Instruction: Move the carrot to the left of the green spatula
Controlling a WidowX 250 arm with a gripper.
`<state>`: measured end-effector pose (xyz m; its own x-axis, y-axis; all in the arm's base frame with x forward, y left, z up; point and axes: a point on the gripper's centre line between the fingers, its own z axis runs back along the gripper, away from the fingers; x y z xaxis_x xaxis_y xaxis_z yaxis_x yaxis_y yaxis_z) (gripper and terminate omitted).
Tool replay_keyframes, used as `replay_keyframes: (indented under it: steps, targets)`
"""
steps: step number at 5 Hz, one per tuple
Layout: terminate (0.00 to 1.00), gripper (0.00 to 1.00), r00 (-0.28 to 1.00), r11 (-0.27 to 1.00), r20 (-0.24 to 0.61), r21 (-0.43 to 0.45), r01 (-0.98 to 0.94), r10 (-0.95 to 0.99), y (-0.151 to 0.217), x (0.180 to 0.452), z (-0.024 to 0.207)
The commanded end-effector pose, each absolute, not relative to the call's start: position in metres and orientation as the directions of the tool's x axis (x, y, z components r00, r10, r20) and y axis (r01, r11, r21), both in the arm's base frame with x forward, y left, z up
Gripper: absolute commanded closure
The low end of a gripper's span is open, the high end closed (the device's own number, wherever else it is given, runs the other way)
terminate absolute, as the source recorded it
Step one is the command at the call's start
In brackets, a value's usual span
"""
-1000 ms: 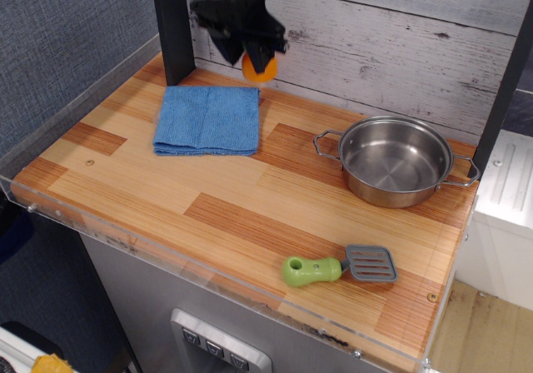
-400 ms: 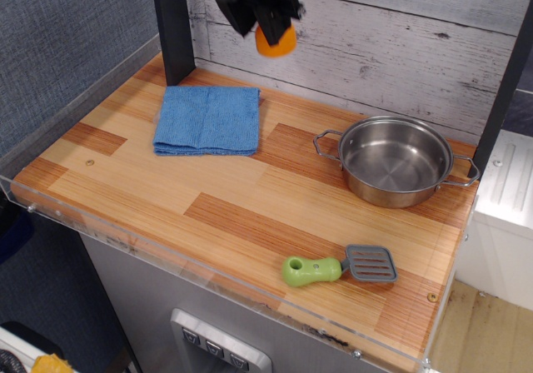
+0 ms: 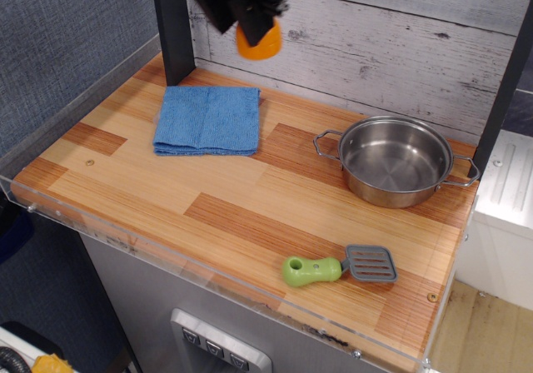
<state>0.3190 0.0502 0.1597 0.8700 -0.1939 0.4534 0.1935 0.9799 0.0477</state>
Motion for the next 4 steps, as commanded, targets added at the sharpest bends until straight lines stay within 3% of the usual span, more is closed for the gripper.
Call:
replay_keyframes:
  steps: [1, 2, 4]
  targets:
    - [0.0, 1.0, 0.868, 0.966, 0.428, 0.066, 0.248, -0.252, 0.063, 0.25, 0.141]
    - [0.0, 1.0, 0.873, 0.955, 0.393, 0.068, 0.287, -0.29, 0.065, 0.234, 0.118]
    - [0.0, 1.0, 0.862, 0.939, 0.379, 0.074, 0.336, -0.338, 0.062, 0.245, 0.085]
